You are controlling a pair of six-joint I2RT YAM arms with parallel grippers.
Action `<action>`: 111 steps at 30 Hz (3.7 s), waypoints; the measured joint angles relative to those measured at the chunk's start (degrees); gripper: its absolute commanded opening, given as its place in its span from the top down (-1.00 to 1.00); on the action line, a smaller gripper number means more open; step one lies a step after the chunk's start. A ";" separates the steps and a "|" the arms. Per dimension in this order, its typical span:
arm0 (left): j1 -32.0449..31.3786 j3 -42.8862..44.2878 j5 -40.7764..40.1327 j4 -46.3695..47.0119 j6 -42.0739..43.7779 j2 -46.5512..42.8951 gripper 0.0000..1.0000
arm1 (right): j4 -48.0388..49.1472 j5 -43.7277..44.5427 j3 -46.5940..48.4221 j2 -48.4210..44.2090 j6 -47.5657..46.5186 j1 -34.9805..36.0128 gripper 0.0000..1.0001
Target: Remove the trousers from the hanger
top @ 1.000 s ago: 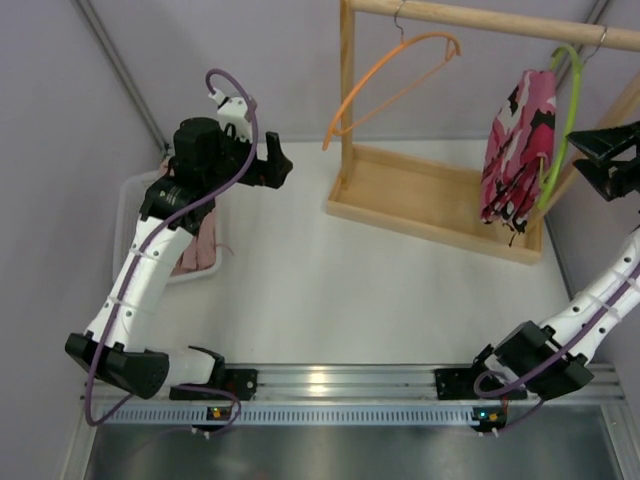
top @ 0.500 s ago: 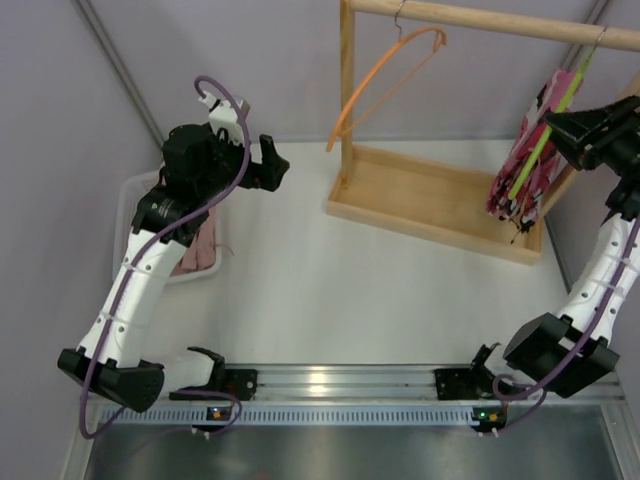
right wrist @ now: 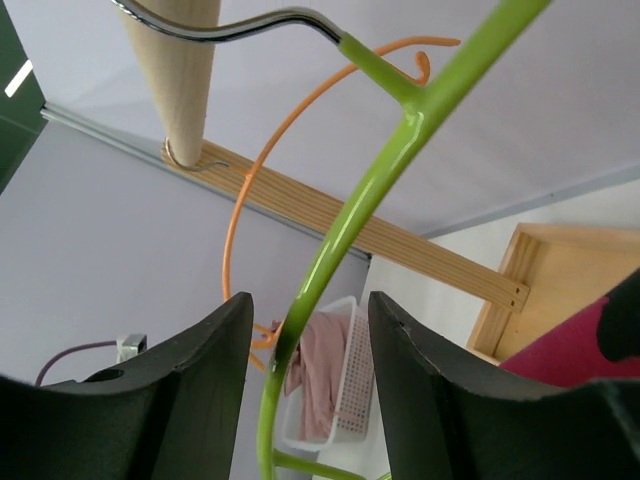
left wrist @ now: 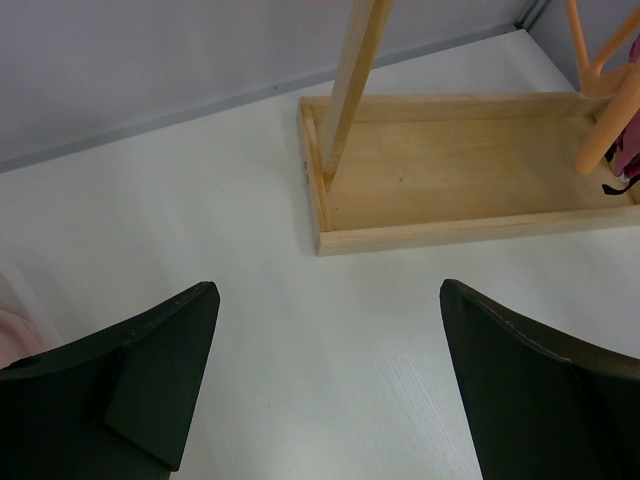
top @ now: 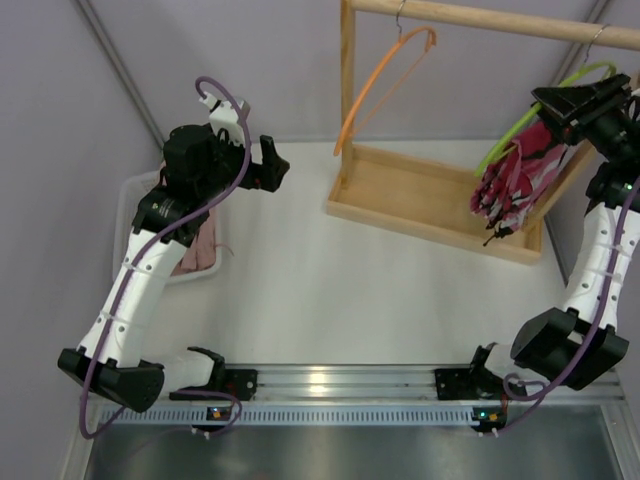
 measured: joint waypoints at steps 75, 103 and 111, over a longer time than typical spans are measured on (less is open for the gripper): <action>-39.39 -50.86 -0.83 60.11 28.17 -4.72 -0.92 | 3.54 -15.54 -14.97 -19.21 15.32 16.28 1.00; -50.80 -36.13 -23.54 102.88 41.31 32.68 -0.97 | -17.70 -17.55 1.25 -14.58 9.99 19.54 1.00; -50.80 -36.17 -24.35 103.62 39.65 32.68 -0.97 | -19.19 -17.05 6.12 -13.00 9.79 19.54 1.00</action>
